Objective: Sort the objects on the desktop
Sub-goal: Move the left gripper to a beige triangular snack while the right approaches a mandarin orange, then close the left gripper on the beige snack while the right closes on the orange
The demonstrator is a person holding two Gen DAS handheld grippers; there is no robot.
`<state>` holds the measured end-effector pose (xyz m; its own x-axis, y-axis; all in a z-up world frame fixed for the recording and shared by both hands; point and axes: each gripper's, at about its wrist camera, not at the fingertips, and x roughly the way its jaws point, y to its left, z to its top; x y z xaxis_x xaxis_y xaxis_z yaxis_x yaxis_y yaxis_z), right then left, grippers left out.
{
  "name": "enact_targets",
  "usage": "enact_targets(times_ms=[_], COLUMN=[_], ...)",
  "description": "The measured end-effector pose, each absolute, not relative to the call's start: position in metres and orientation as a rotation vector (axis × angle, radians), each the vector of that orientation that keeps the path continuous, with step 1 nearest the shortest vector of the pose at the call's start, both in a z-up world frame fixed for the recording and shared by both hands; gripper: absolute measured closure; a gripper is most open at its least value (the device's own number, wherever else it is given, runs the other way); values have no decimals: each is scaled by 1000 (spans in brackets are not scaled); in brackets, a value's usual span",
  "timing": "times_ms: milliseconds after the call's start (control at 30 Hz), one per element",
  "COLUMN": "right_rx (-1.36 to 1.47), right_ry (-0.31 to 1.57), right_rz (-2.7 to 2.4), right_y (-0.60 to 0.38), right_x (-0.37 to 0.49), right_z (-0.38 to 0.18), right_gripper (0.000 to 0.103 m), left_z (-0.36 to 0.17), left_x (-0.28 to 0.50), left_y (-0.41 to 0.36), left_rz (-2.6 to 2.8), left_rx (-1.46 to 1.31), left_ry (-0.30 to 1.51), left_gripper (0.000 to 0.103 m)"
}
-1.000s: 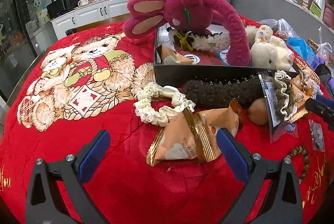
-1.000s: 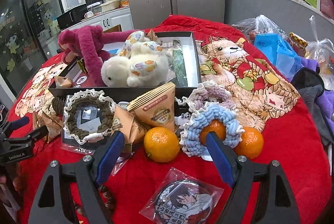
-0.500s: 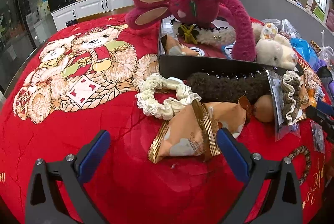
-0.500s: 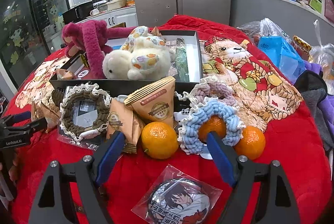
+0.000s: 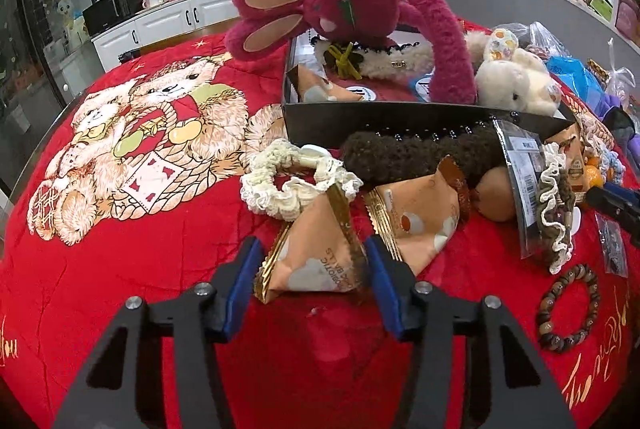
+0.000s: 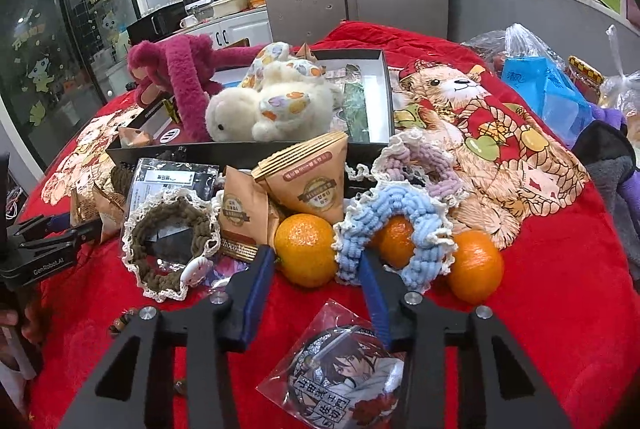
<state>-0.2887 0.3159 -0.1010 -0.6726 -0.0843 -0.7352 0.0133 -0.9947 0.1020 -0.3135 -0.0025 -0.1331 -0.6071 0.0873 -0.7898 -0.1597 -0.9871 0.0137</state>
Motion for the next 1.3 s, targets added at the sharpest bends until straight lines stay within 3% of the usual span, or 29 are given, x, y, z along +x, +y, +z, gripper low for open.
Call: enact_targets(times_ms=[300, 367, 700, 867, 1300], right_rx=[1221, 1189, 1166, 1224, 1234], right_ry=[-113, -102, -46, -123, -101], right_rz=[-2863, -2888, -2825, -2813, -2836], right_y=[317, 317, 300, 313, 311], right_x=[-279, -275, -287, -289, -285], right_z=[-89, -83, -91, -99, -98], right_gripper=[55, 48, 47, 63, 71], left_z=[-133, -133, -134, -134, -132], left_x=[-313, -313, -313, -313, -311], left_y=[-4, -3, -3, -3, -3], left_rz=[2699, 2698, 2695, 2696, 2701], left_rx=[-1319, -1318, -1321, -1322, -1307], left_ry=[126, 120, 113, 117, 125], left_gripper=[49, 49, 49, 49, 50])
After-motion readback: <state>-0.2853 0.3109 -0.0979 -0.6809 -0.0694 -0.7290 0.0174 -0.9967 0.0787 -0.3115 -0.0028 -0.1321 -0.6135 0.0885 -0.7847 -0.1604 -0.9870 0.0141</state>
